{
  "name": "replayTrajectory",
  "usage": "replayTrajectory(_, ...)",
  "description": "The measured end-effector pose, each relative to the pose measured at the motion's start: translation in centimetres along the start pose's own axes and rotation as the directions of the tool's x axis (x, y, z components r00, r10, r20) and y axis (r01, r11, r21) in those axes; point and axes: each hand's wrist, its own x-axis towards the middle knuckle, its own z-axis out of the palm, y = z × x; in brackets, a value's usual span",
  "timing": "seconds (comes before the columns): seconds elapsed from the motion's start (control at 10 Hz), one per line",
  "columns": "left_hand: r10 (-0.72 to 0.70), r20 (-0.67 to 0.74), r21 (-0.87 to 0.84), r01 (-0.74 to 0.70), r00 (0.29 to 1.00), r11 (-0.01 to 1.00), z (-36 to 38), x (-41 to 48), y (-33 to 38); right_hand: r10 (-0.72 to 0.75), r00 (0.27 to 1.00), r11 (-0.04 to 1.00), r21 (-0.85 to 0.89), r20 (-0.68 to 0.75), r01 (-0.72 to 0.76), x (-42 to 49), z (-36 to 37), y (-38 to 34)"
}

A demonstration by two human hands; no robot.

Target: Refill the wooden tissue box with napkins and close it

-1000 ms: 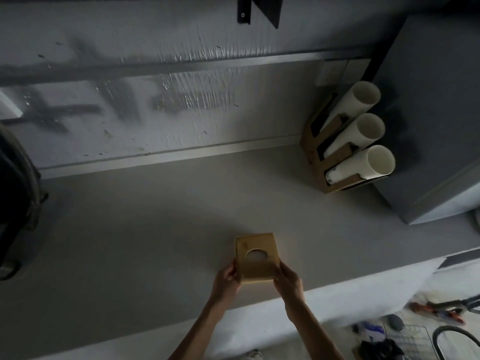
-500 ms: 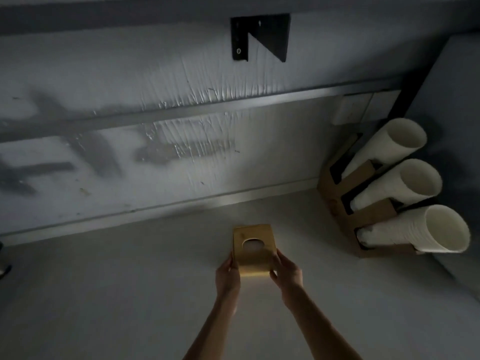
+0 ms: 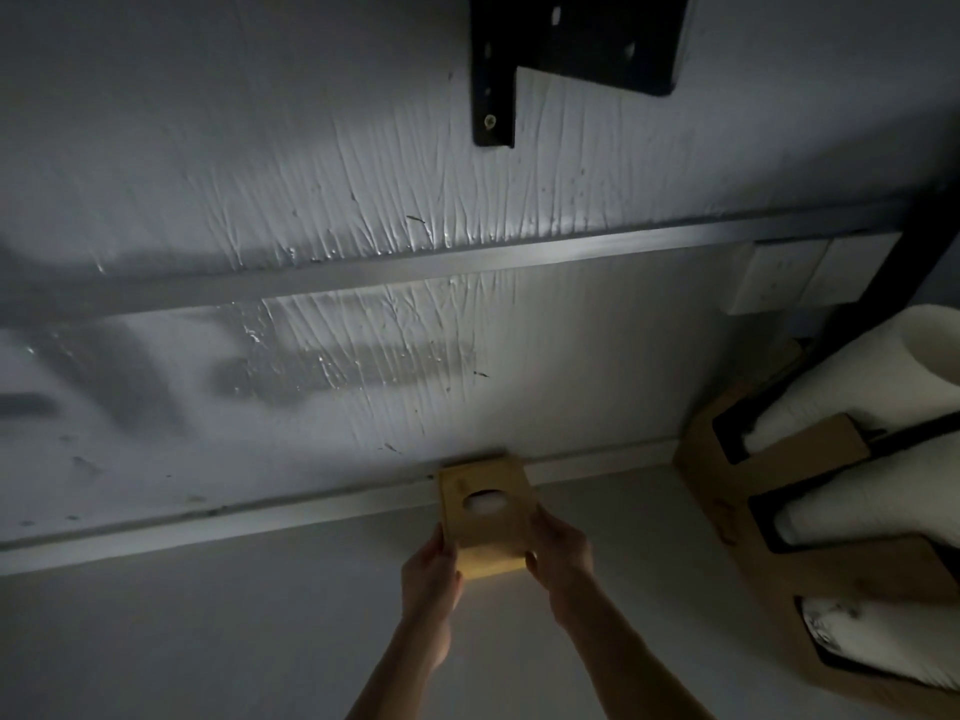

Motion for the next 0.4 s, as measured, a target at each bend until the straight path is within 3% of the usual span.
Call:
replayTrajectory(0.2,0.006,-0.063,-0.033,-0.008,0.998,0.999,0.3,0.1,-0.3,-0.003,0.998,0.997,0.075,-0.06,0.007,0.6,0.7,1.1)
replayTrajectory(0.3,0.021,-0.041,-0.035,-0.023,0.999,0.999,0.5,0.4,0.3,-0.011,0.999,0.992,0.126,-0.05,0.017,0.6,1.0,0.2)
replayTrajectory(0.4,-0.024,0.069,-0.078,0.029,0.997,0.996,-0.5,-1.1,0.3,-0.095,0.995,0.988,0.126,0.033,0.09,-0.5,0.5,-0.1)
